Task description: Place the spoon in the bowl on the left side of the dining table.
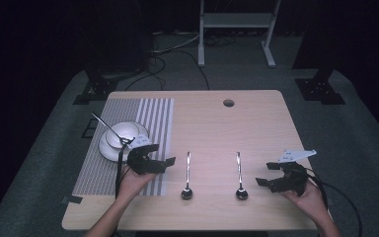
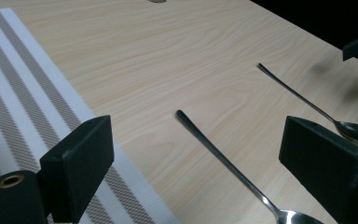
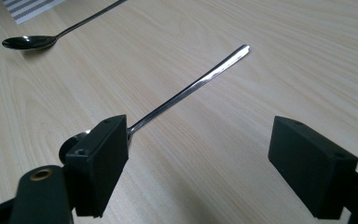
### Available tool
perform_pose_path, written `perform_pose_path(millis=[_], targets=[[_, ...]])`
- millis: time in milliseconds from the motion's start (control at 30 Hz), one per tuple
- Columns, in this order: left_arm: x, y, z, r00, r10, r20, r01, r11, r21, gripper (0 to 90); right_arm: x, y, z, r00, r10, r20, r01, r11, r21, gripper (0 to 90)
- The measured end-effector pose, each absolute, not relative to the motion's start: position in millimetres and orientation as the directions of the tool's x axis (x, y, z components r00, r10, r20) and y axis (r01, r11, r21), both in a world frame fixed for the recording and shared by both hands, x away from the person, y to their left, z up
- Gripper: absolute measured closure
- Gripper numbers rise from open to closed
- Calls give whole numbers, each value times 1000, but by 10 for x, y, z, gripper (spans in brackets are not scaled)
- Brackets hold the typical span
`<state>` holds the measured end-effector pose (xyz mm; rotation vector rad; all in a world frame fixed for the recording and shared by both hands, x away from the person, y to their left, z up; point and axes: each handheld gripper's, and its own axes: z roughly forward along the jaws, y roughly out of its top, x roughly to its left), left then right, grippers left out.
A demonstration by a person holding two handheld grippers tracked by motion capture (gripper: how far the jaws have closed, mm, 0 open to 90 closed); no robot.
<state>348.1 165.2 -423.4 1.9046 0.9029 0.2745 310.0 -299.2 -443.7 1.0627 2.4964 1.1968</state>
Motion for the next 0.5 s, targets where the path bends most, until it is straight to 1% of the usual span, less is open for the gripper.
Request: perform_pose_path(millis=[267, 400, 500], targets=[[3382, 1512, -4346, 721, 666, -191, 479, -280, 832, 91, 3087, -2980, -4440, -731, 668, 140, 528, 423, 736, 187], [3323, 1436, -4395, 737, 650, -185, 474, -302, 827, 91, 3065, -2975, -4436, -733, 666, 137, 523, 424, 739, 187], [3292, 1376, -4419, 751, 640, -162, 463, -334, 821, 92, 3049, -2970, -4440, -733, 667, 137, 522, 422, 741, 187]])
